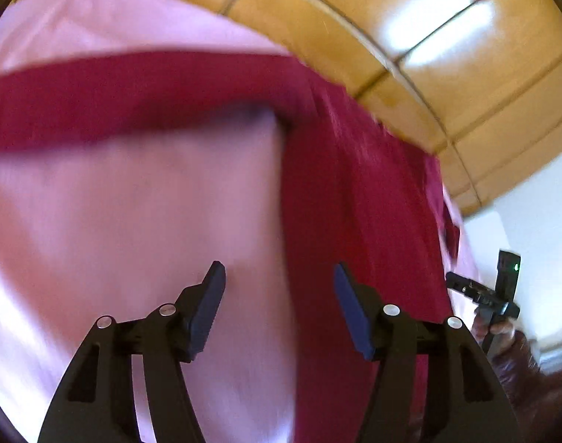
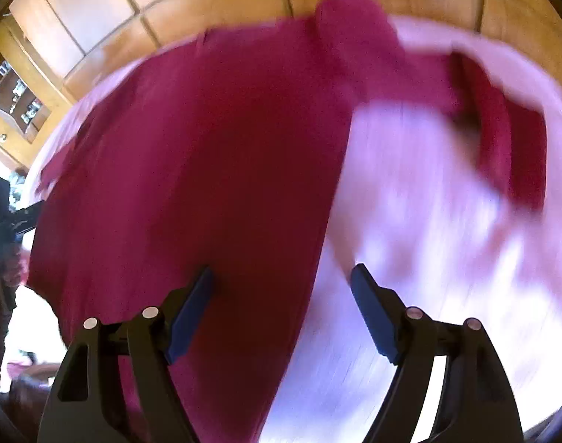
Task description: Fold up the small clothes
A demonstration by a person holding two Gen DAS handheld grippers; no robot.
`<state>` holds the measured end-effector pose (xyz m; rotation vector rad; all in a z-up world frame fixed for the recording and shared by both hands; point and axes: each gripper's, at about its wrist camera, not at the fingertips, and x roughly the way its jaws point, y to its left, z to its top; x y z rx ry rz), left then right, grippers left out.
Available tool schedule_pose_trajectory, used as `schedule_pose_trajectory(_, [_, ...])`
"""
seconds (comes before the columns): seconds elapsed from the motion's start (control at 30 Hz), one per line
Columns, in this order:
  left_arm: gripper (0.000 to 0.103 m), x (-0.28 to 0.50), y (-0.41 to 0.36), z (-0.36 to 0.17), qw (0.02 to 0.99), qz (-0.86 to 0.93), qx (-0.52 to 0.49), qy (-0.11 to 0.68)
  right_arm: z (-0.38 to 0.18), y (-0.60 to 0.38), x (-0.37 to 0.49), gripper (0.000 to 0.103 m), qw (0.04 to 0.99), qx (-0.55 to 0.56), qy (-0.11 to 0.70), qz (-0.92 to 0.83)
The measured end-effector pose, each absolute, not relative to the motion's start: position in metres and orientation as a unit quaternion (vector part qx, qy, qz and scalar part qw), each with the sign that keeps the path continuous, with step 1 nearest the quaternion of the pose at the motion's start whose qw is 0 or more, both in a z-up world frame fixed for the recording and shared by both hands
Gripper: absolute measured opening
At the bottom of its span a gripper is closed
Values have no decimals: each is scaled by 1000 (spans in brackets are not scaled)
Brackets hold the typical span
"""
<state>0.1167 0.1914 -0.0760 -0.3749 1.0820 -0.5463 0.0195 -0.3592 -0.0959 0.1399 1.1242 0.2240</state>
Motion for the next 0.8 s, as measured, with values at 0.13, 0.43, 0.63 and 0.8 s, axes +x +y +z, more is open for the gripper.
schedule_pose_trajectory(0.13, [60, 74, 183, -72, 798, -280, -177, 504, -98, -347, -13, 69, 834, 84, 532, 121])
schedule_pose_trajectory(0.43, [38, 53, 159, -77, 796, -307, -170, 493, -93, -329, -18, 7, 838, 58, 524, 144])
schedule_pose_trajectory(0.63, [8, 48, 149, -70, 815, -298, -116, 483, -65, -339, -28, 6, 862, 49, 487, 131])
schedule_pose_trajectory(0.8, [3, 38, 192, -77, 807, -267, -185, 493, -79, -362, -34, 6, 854, 55, 509, 98])
